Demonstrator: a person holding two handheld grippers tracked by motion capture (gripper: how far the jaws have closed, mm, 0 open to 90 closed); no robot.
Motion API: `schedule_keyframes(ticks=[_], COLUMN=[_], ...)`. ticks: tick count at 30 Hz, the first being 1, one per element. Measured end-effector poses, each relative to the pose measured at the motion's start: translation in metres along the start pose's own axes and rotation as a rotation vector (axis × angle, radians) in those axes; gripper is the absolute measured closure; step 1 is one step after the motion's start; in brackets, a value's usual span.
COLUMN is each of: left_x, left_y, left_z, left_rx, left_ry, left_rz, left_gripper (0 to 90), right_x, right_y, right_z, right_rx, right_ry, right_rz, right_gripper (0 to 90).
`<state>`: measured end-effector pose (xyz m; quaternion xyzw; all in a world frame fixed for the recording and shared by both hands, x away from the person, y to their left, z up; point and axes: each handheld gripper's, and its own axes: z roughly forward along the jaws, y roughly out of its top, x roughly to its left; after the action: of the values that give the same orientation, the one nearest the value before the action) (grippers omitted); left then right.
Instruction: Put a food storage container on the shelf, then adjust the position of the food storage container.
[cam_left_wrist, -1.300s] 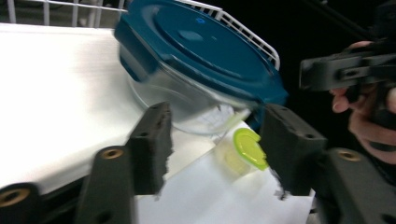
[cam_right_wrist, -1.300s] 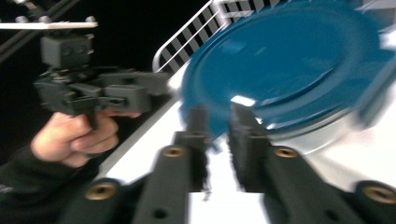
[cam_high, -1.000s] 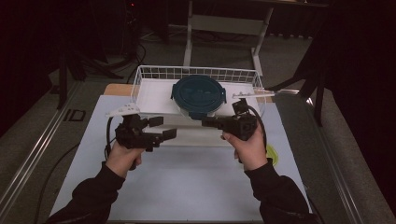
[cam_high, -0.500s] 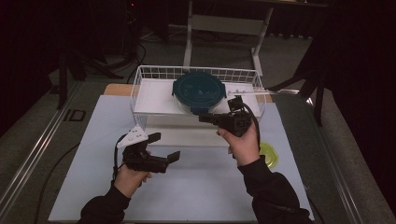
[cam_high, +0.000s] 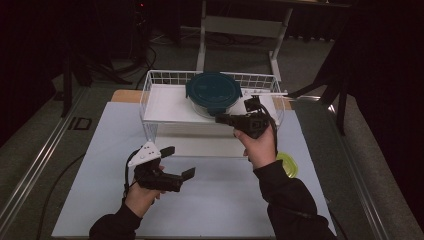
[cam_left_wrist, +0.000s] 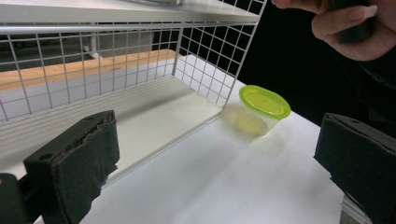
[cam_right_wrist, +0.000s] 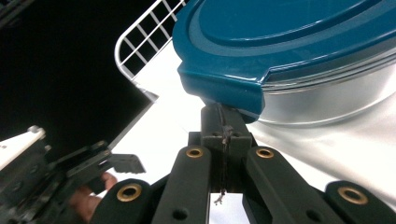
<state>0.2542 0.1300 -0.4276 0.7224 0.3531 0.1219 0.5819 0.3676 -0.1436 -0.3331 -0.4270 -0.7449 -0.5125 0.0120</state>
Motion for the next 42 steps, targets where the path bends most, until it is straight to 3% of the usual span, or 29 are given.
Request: schedule_keyframes(ticks=[3, 6, 8, 16, 20, 24, 28, 34, 39, 42], left_x=[0.000, 0.001, 0.002, 0.006, 0.007, 0.009, 0.010, 0.011, 0.011, 0.012], left_y=[0.000, -0.001, -0.003, -0.021, -0.036, -0.047, -0.055, -0.060, -0.063, -0.063], left_z=[-0.001, -0.004, -0.007, -0.027, -0.028, -0.028, -0.028, -0.028, -0.026, -0.026], left_rx=[-0.001, -0.009, -0.010, -0.055, -0.032, -0.029, -0.045, -0.059, -0.060, -0.068], left_ry=[-0.003, -0.016, -0.013, -0.008, -0.008, -0.003, 0.004, -0.007, -0.021, -0.032], left_rz=[0.002, 0.003, 0.005, 0.016, -0.001, 0.004, 0.020, 0.055, 0.063, 0.059], left_gripper=[0.0, 0.0, 0.0, 0.0, 0.0, 0.0, 0.0, 0.0, 0.0, 0.0], right_x=[-0.002, -0.001, 0.005, 0.013, 0.006, 0.000, -0.007, -0.020, -0.039, -0.049], right_y=[0.001, -0.001, -0.005, -0.037, -0.056, -0.076, -0.094, -0.118, -0.138, -0.150], right_z=[0.001, 0.000, -0.003, -0.021, -0.032, -0.046, -0.061, -0.083, -0.093, -0.099], right_rx=[-0.008, -0.010, -0.010, -0.059, -0.094, -0.130, -0.155, -0.122, -0.092, -0.076], right_ry=[-0.009, 0.026, 0.030, 0.038, 0.069, 0.037, 0.035, 0.015, -0.010, -0.073], right_rz=[0.002, 0.013, -0.021, -0.098, -0.131, -0.168, -0.214, -0.195, -0.182, -0.201], right_gripper=[89.0, 83.4, 78.9, 32.9, 17.2, 17.4, 14.6, 11.4, 22.6, 31.9])
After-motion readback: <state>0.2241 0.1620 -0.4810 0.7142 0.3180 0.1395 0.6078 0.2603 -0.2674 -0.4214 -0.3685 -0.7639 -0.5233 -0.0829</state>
